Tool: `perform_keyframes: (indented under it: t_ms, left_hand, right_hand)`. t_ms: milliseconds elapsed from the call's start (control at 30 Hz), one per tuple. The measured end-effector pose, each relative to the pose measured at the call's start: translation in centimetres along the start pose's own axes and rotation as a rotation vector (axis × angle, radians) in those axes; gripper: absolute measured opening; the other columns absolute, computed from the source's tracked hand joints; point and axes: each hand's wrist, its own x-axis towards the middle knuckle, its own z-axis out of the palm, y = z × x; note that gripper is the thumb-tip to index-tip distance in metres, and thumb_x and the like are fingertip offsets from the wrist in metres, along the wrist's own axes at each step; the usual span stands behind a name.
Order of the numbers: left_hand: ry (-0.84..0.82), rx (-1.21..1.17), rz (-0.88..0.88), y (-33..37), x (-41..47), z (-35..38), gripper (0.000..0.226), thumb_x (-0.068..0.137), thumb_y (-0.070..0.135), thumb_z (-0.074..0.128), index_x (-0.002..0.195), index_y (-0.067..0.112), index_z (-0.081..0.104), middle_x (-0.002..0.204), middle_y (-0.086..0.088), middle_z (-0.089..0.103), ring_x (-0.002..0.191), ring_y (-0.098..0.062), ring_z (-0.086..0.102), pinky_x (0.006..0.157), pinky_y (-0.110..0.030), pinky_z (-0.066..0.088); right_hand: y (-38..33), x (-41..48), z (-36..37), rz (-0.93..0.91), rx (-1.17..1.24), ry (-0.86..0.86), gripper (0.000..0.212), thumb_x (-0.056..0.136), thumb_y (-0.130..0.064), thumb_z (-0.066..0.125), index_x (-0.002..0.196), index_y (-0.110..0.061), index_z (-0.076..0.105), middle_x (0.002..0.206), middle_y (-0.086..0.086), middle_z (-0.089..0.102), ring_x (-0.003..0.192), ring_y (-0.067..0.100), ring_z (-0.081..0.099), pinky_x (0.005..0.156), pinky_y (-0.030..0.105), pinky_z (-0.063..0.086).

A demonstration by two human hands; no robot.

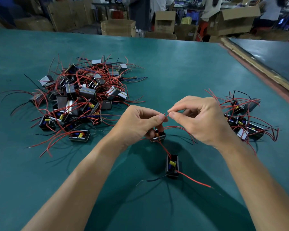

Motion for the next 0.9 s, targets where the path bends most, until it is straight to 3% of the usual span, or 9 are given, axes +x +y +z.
perform_keyframes:
  t_ms: [233,367,633,700,800,900]
  left_hand:
    - [-0.058,0.049,0.031,-0.05,-0.16,-0.3,0.011,0.092,0.007,0.064,0.09,0.006,0.074,0.061,0.0,0.067,0.052,-0.016,0.049,0.051,-0.021,0.045]
    - [-0.068,0.048,0.053,-0.04,-0.24,-0.25,0.01,0.089,0.004,0.066,0.091,0.006,0.075,0.065,-0.004,0.069,0.061,-0.024,0.05,0.052,-0.023,0.045]
    - [-0.075,0.082,0.076,-0.33,-0.17,-0.4,0.015,0.089,0.006,0.068,0.082,0.015,0.077,0.064,-0.002,0.069,0.055,-0.015,0.051,0.053,-0.022,0.045]
    - [-0.073,0.093,0.08,-0.44,-0.13,-0.39,0.016,0.089,0.007,0.068,0.08,0.017,0.078,0.065,-0.003,0.07,0.057,-0.016,0.052,0.053,-0.023,0.045]
    - [-0.043,0.14,0.098,-0.55,0.01,-0.26,0.014,0.088,0.009,0.07,0.08,0.017,0.077,0.065,-0.003,0.07,0.055,-0.011,0.054,0.054,-0.023,0.044]
    - [-0.024,0.162,0.115,-0.59,0.06,-0.25,0.012,0.087,0.009,0.071,0.079,0.016,0.077,0.068,-0.008,0.071,0.058,-0.012,0.055,0.059,-0.028,0.045]
  right_hand:
    - [0.07,-0.16,0.2,-0.024,-0.022,-0.067,0.014,0.082,-0.009,0.075,0.077,-0.022,0.077,0.083,-0.008,0.072,0.068,0.011,0.062,0.061,0.012,0.042]
    - [0.12,-0.14,0.22,0.016,-0.043,-0.075,0.017,0.083,-0.011,0.076,0.081,-0.028,0.077,0.078,-0.011,0.073,0.068,0.01,0.066,0.064,0.015,0.047]
    - [-0.01,-0.08,0.22,0.075,0.014,-0.103,0.015,0.085,-0.01,0.072,0.073,-0.019,0.073,0.067,-0.007,0.071,0.058,0.003,0.059,0.059,0.014,0.045]
    - [0.0,-0.03,0.08,0.134,0.042,-0.143,0.019,0.088,-0.009,0.071,0.072,-0.019,0.071,0.066,-0.005,0.071,0.057,0.005,0.059,0.057,0.018,0.048]
    - [0.02,0.02,-0.03,0.235,0.03,-0.208,0.021,0.092,-0.011,0.066,0.073,-0.018,0.068,0.062,0.001,0.066,0.059,0.014,0.059,0.06,0.035,0.052]
    - [-0.23,0.0,-0.1,0.341,0.071,-0.266,0.023,0.096,-0.012,0.062,0.074,-0.017,0.067,0.059,-0.004,0.063,0.058,0.017,0.058,0.061,0.034,0.052]
